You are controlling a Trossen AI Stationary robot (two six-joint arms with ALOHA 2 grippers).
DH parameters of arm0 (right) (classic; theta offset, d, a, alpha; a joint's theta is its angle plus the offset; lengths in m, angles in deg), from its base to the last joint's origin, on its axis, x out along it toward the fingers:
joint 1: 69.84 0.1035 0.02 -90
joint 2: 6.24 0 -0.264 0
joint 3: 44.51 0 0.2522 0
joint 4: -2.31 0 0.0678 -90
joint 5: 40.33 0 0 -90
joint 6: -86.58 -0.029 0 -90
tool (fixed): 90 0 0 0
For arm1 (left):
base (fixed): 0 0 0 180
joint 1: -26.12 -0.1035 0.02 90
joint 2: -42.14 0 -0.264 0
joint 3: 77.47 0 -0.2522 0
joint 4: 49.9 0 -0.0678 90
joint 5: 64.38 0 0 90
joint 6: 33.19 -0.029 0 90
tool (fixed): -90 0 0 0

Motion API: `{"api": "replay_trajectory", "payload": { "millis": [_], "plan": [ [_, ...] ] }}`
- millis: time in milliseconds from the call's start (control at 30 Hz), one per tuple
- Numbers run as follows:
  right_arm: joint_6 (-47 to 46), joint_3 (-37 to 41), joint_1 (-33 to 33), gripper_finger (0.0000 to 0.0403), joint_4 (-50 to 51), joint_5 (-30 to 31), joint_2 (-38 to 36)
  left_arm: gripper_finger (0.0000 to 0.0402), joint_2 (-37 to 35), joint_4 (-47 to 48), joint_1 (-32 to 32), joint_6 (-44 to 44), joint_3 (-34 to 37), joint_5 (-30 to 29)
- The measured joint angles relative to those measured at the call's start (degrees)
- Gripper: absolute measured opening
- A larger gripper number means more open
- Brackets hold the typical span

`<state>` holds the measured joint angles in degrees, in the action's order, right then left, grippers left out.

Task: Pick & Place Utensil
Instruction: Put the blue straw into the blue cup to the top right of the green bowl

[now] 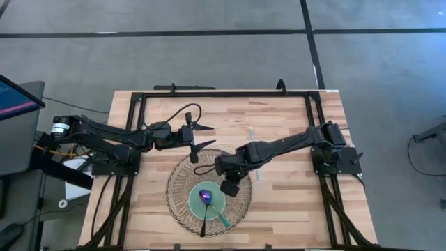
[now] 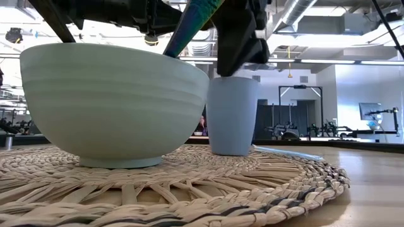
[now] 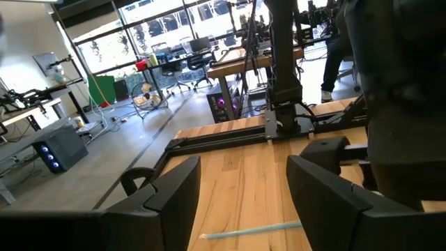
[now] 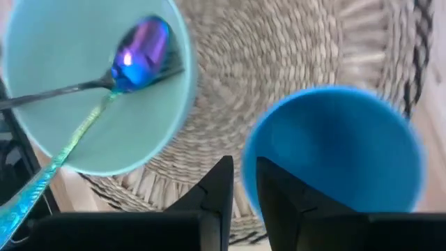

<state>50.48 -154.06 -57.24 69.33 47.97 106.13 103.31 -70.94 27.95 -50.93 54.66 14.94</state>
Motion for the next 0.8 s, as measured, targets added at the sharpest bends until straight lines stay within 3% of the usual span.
{"api": "replay_trajectory", "payload": {
  "millis": [200,433,633,800],
  "plan": [
    [3.68,-4.5,-0.09,0.0057,3.19,0.12,-0.04,0.0214,0.0,0.01,0.0,-0.02,0.0,0.02],
    [6.3,-12.14,-0.61,0.0057,16.17,0.44,-0.04,0.0214,0.0,0.0,0.0,-0.02,0.0,0.02],
    [7.61,-17.38,0.16,0.0057,25.54,6.26,-0.04,0.0214,0.0,0.02,0.0,-0.02,0.0,0.01],
    [7.72,-18.69,0.94,0.0056,29.37,6.3,-0.25,0.0214,0.0,0.0,0.0,-0.02,0.0,0.0]
  ]
}}
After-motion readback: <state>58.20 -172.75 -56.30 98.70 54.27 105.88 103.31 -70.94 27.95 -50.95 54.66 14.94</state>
